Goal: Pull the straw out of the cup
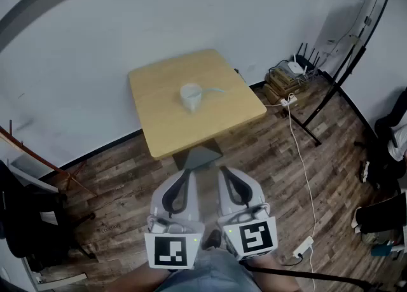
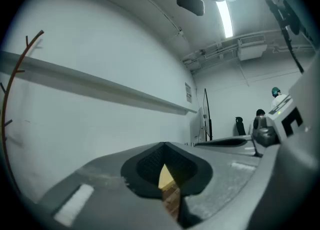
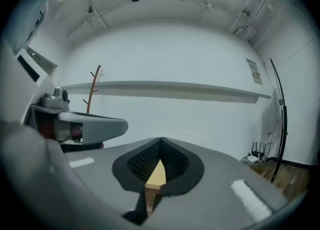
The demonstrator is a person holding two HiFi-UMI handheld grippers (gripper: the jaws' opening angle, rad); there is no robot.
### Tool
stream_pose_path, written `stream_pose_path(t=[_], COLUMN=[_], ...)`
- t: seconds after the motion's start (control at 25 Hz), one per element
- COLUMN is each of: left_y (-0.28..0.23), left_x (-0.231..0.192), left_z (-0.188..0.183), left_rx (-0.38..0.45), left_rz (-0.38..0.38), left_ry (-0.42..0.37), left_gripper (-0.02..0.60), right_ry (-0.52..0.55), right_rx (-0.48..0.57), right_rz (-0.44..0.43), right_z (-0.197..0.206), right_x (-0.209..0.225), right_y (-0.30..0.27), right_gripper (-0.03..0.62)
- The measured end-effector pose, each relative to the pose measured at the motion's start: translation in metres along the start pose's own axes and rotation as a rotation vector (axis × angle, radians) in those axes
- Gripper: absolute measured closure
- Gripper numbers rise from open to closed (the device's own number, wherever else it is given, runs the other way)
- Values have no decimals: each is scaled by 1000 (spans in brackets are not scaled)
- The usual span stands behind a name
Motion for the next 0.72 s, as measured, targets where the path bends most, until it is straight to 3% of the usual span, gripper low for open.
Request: stream_pose_path(t=[0.72], left_y=[-15], left_x=[47], left_z=[6], left_rx=[-28], left_rz=[-8], left_ry=[-15], left_gripper=[561], right_ry=[-49], right_rx=[35], right_rz=[-38], right_z=[4], right_x=[40], right_y=[22], right_gripper=[586])
Point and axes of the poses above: the fingertips, and each gripper's own axes: y backward along the fingers, x to its right, z out of its underside, the point moved 9 cm from there along y, backward along the fingers, and after that the axes turned 10 degrees about x, right-handed, at the moved point
